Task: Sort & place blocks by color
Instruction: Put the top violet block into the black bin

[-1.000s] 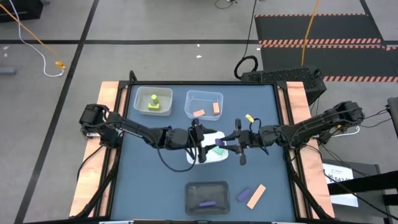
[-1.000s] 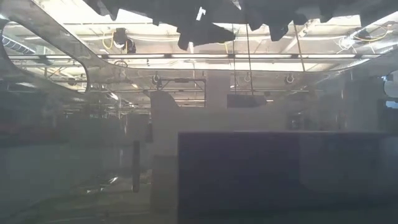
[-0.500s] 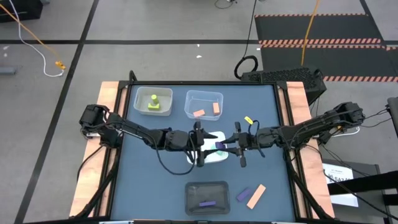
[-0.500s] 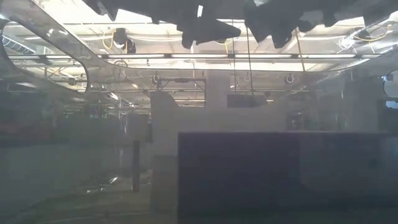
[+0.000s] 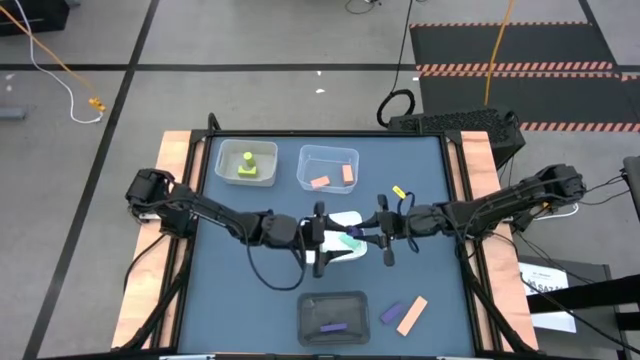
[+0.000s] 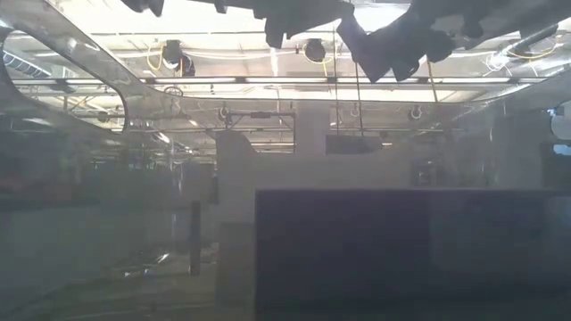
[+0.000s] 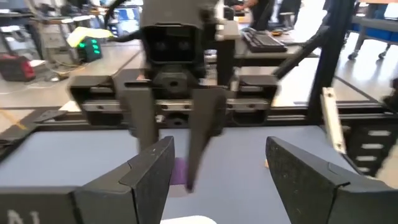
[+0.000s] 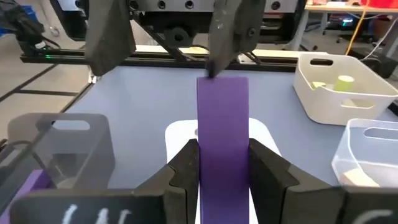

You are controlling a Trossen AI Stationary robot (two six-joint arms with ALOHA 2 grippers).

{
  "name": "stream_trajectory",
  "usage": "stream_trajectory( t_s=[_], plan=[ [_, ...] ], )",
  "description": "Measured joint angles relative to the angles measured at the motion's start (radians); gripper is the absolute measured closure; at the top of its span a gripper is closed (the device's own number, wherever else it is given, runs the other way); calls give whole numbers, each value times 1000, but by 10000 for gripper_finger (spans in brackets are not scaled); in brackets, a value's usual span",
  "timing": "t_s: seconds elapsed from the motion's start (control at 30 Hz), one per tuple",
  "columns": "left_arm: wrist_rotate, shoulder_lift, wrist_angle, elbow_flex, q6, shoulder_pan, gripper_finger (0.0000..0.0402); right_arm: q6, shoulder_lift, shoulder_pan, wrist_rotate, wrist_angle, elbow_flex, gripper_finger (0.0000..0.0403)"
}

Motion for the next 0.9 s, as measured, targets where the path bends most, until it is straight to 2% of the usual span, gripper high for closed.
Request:
stream_trajectory(
  t_s=[0.13, 0.33, 0.8, 0.9],
  plan=[
    [-51, 1, 25, -1, 44, 9, 147, 2, -1, 1, -3, 2, 0, 317],
    [-56, 2, 49, -2, 92, 8, 147, -4, -1, 16, -5, -2, 1, 317],
    [-56, 2, 45, -2, 70, 9, 147, -55, -1, 21, -32, 96, 2, 316],
    [-56, 2, 50, -2, 69, 9, 159, -55, -1, 20, -30, 95, 2, 316]
  ],
)
